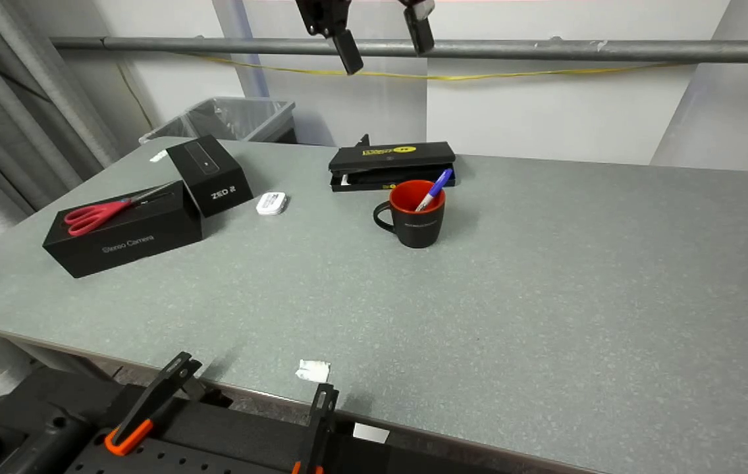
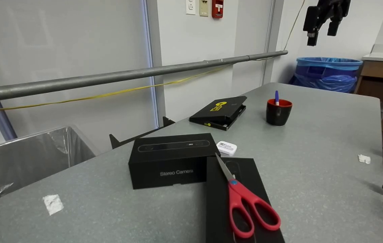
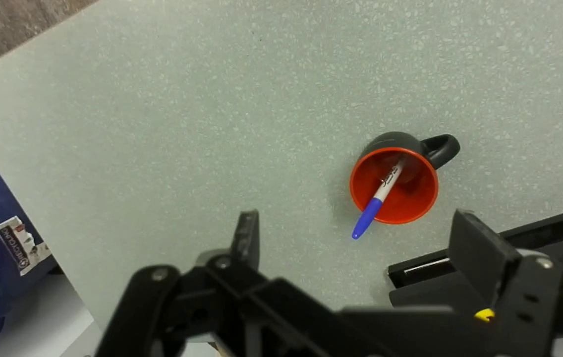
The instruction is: Take the blue pen out of the black and red mug
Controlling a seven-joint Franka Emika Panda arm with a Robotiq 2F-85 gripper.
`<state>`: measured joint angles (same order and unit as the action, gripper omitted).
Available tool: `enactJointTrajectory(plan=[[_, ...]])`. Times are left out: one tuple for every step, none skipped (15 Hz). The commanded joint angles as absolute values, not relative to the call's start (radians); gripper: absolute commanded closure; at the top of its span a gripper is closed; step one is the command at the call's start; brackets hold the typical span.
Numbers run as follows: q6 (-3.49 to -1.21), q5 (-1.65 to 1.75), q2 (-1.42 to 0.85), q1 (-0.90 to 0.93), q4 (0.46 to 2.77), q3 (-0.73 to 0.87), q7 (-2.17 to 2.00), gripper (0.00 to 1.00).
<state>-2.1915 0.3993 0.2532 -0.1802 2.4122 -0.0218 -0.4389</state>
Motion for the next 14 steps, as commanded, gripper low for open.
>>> enactJointTrajectory(plan=[[-2.188,0.401,0.256,-0.168,2.41,-0.012,-0.44,0.0],[-2.188,0.401,0.258,-0.168,2.41,-0.013,-0.44,0.0],[-2.188,0.401,0.259,-0.168,2.411,-0.013,-0.44,0.0],[-2.224,0.405,0.226,-0.167,2.408,-0.022,-0.487,0.0],[-2.243,0.414,0.195,-0.171,2.403,-0.029,-0.538,0.0],[-2.282,0.404,0.152,-0.173,2.398,-0.029,-0.591,0.0],[-2.329,0.396,0.116,-0.174,2.396,-0.025,-0.633,0.0],[-2.367,0.403,0.077,-0.177,2.387,-0.023,-0.691,0.0],[-2.413,0.416,0.032,-0.178,2.377,-0.018,-0.758,0.0],[-2.454,0.424,-0.008,-0.174,2.367,-0.008,-0.807,0.0],[-2.492,0.436,-0.046,-0.168,2.356,0.004,-0.855,0.0],[-2.529,0.452,-0.083,-0.162,2.347,0.019,-0.904,0.0],[-2.553,0.467,-0.113,-0.153,2.337,0.036,-0.942,0.0],[-2.575,0.489,-0.137,-0.144,2.329,0.057,-0.98,0.0]])
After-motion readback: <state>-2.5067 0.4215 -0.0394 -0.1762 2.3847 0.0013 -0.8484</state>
